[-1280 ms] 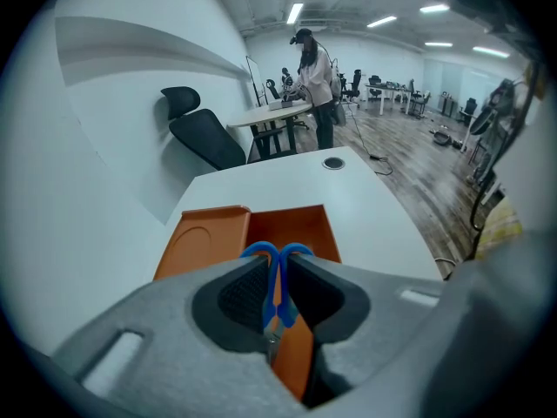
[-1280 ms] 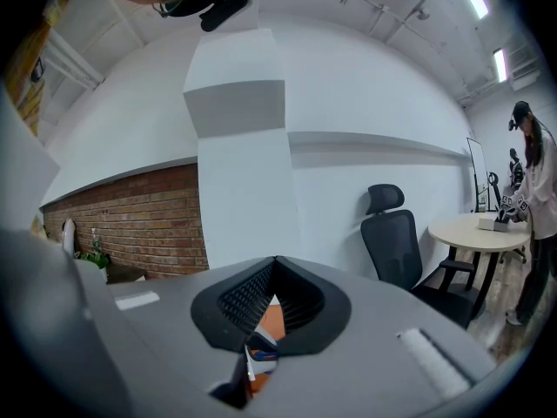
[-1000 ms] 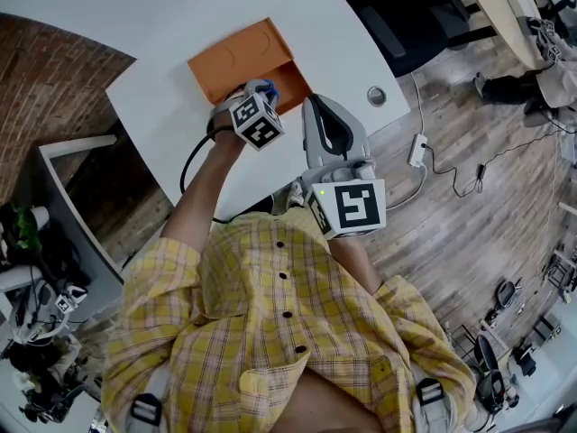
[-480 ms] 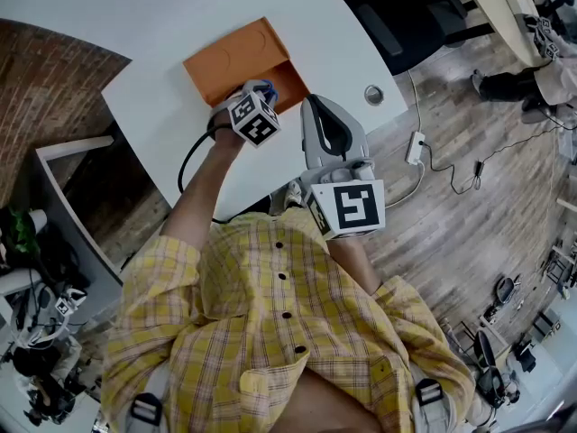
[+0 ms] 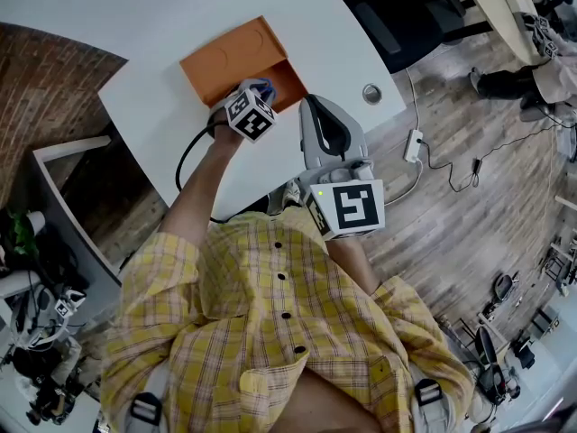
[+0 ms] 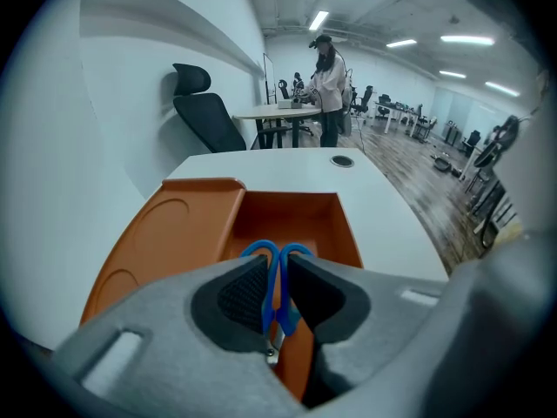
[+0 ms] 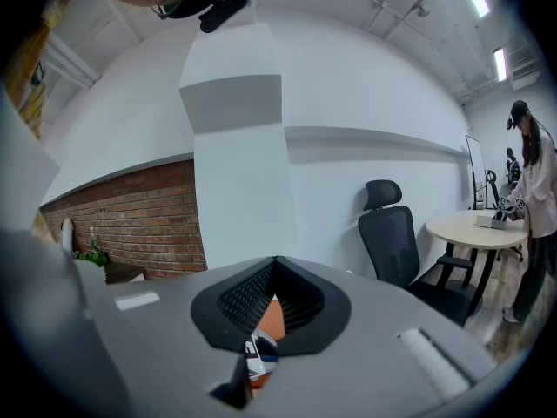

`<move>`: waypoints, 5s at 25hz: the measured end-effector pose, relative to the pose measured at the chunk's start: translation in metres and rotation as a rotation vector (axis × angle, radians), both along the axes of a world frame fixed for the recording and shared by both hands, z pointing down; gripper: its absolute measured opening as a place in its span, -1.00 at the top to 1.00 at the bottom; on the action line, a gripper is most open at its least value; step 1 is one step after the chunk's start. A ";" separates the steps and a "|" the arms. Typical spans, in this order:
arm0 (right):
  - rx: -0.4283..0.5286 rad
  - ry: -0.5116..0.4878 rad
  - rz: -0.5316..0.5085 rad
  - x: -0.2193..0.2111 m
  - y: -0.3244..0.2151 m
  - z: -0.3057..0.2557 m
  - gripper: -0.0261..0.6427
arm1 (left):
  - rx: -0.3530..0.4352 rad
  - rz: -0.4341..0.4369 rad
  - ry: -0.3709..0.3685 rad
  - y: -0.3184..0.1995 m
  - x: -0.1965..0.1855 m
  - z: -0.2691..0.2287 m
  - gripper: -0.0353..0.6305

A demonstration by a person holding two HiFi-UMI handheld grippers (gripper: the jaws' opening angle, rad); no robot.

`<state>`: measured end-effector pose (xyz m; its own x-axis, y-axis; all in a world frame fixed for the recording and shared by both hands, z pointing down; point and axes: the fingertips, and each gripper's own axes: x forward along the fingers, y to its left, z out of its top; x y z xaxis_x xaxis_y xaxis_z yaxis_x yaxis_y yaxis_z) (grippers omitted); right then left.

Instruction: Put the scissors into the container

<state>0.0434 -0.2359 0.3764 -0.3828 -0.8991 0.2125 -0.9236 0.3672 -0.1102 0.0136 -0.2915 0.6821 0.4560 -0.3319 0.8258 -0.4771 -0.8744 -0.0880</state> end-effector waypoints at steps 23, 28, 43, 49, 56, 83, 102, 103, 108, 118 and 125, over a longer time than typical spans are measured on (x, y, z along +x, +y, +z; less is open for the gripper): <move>-0.016 0.004 0.008 0.004 -0.002 0.002 0.90 | -0.044 -0.004 -0.003 -0.003 0.000 0.026 0.66; -0.017 0.005 0.006 0.003 -0.002 0.002 0.90 | -0.049 -0.011 -0.003 -0.003 -0.001 0.028 0.66; -0.017 0.007 0.008 0.002 -0.003 0.003 0.90 | -0.047 -0.031 0.023 -0.007 -0.001 0.026 0.65; -0.011 0.003 0.007 0.007 -0.003 0.000 0.90 | -0.029 -0.042 0.034 -0.009 0.003 0.015 0.65; 0.002 0.000 -0.001 0.004 0.005 -0.005 0.90 | -0.003 -0.057 0.064 -0.008 0.002 -0.005 0.66; 0.042 -0.003 -0.037 0.007 0.047 -0.023 0.90 | 0.118 -0.191 0.173 0.026 -0.008 -0.082 0.88; 0.072 -0.006 -0.036 0.007 0.063 -0.036 0.90 | 0.208 -0.355 0.383 0.057 -0.015 -0.172 0.88; 0.073 -0.006 -0.037 0.008 0.064 -0.037 0.90 | 0.215 -0.362 0.397 0.059 -0.014 -0.178 0.88; 0.084 -0.003 -0.039 0.006 0.066 -0.040 0.90 | 0.251 -0.398 0.445 0.065 -0.016 -0.200 0.88; 0.085 -0.011 -0.045 0.003 0.066 -0.042 0.90 | 0.382 -0.498 0.538 0.082 -0.028 -0.258 0.88; 0.090 -0.016 -0.059 0.001 0.064 -0.042 0.90 | 0.451 -0.524 0.571 0.090 -0.033 -0.288 0.88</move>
<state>0.0441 -0.1722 0.3342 -0.4380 -0.8903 0.1249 -0.8986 0.4295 -0.0893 -0.0196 -0.2013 0.3943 0.4561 -0.8510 0.2602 -0.8817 -0.4717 0.0030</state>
